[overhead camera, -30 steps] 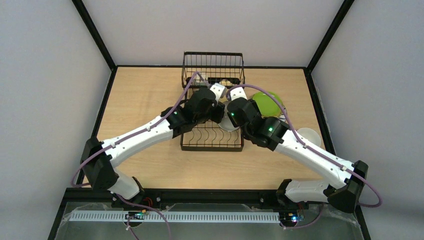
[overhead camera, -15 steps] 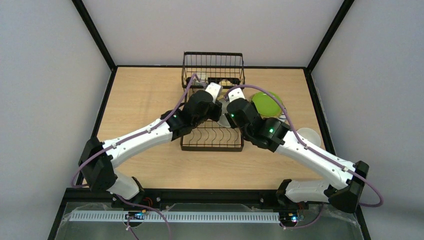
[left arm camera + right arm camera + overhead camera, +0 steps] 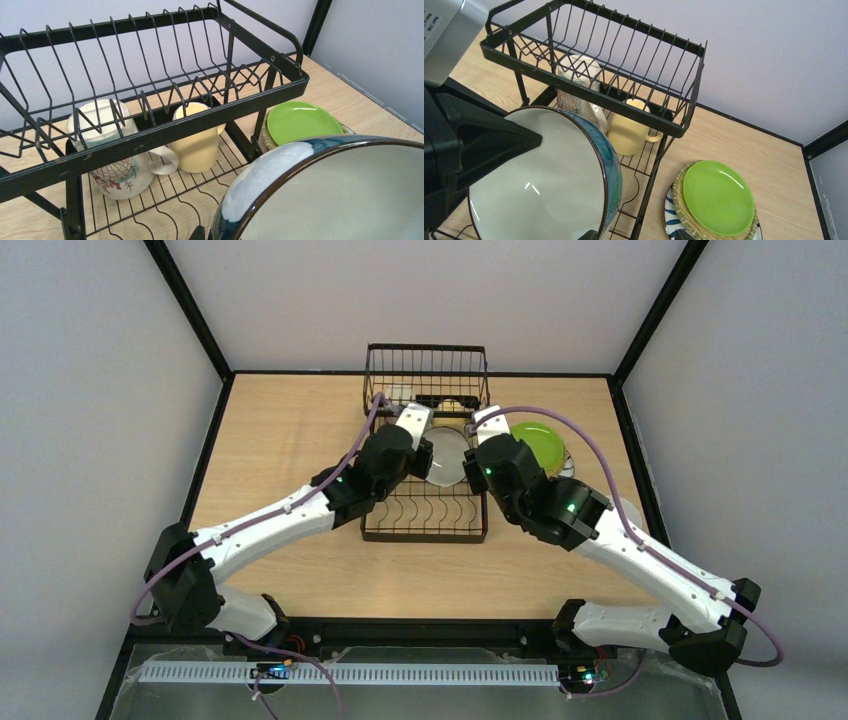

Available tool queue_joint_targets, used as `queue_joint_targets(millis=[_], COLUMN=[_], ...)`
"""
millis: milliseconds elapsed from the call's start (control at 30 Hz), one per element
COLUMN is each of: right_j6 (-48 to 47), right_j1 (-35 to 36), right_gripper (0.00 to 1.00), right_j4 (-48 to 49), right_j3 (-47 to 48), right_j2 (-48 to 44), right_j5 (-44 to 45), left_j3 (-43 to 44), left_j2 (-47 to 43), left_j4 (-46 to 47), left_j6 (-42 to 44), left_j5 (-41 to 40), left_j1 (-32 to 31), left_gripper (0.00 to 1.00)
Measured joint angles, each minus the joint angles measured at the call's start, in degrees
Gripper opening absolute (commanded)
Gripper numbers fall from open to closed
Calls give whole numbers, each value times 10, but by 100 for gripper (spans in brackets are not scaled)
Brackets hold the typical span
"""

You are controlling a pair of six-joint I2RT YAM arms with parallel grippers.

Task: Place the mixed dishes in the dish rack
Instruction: Pass from the left arm to the right

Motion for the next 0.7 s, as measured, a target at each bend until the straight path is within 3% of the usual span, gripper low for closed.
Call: queue_joint_targets(millis=[400, 700], right_j6=[39, 140], right_j1=[0, 0], right_gripper=[89, 87], right_j4=[-21, -24], right_j3=[37, 96], right_j2=[-6, 9], right_j5=[-41, -104], left_j3=[-17, -52], left_j2=[-47, -92], left_j4=[-7, -8], left_j6=[39, 99], left_j5=[-36, -141], left_j1=[-1, -20], left_gripper=[2, 2])
